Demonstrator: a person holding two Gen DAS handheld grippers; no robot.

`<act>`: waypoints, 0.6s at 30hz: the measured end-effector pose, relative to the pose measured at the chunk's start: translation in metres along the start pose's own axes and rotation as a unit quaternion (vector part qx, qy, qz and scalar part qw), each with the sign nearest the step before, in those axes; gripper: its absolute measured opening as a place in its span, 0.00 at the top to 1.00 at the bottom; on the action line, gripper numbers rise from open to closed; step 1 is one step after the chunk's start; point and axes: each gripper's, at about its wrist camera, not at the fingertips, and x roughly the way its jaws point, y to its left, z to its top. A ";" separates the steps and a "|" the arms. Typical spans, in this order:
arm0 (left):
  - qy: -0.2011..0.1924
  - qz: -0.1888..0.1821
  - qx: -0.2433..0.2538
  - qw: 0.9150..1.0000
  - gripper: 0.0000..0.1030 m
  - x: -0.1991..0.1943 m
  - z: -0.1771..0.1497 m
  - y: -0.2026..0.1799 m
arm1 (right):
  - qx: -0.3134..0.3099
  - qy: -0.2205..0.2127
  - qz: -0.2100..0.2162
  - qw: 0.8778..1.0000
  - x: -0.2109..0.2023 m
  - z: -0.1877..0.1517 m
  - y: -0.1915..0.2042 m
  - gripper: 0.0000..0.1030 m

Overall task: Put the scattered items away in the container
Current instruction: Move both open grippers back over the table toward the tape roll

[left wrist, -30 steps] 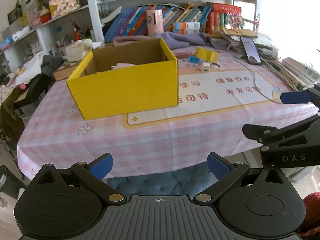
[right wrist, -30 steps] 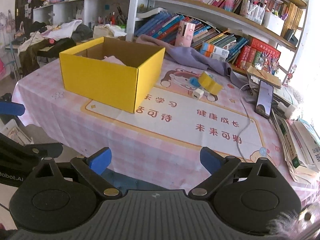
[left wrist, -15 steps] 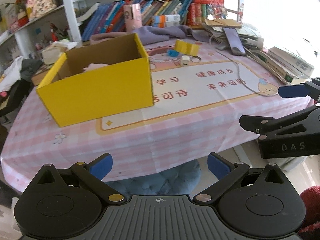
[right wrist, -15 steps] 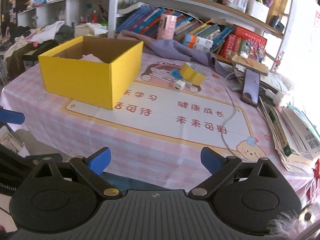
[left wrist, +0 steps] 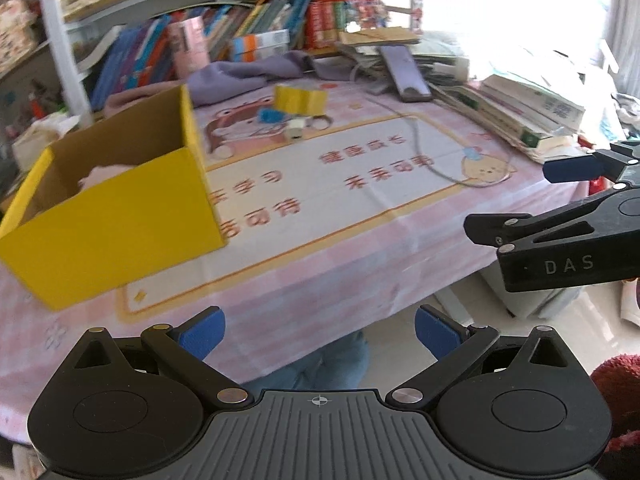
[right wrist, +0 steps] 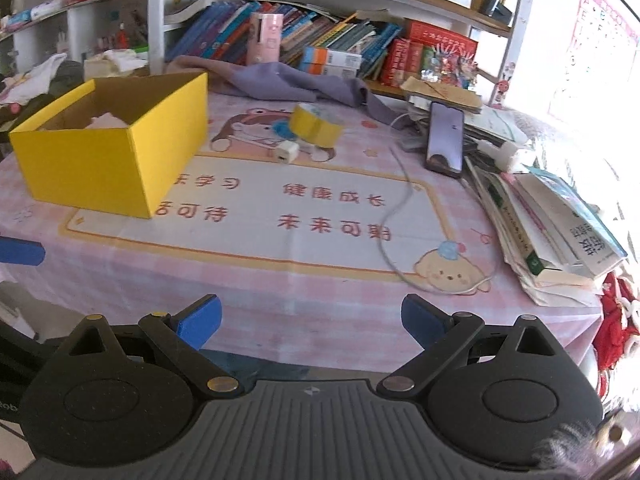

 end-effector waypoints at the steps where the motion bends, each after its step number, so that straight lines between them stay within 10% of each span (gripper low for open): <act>1: -0.002 -0.005 0.004 1.000 0.01 0.003 0.003 -0.002 | 0.003 -0.001 -0.004 1.000 0.001 0.001 -0.003 0.06; 18: -0.023 -0.024 0.050 0.998 0.01 0.062 0.069 -0.011 | 0.017 -0.009 -0.003 1.000 0.054 0.046 -0.043 0.08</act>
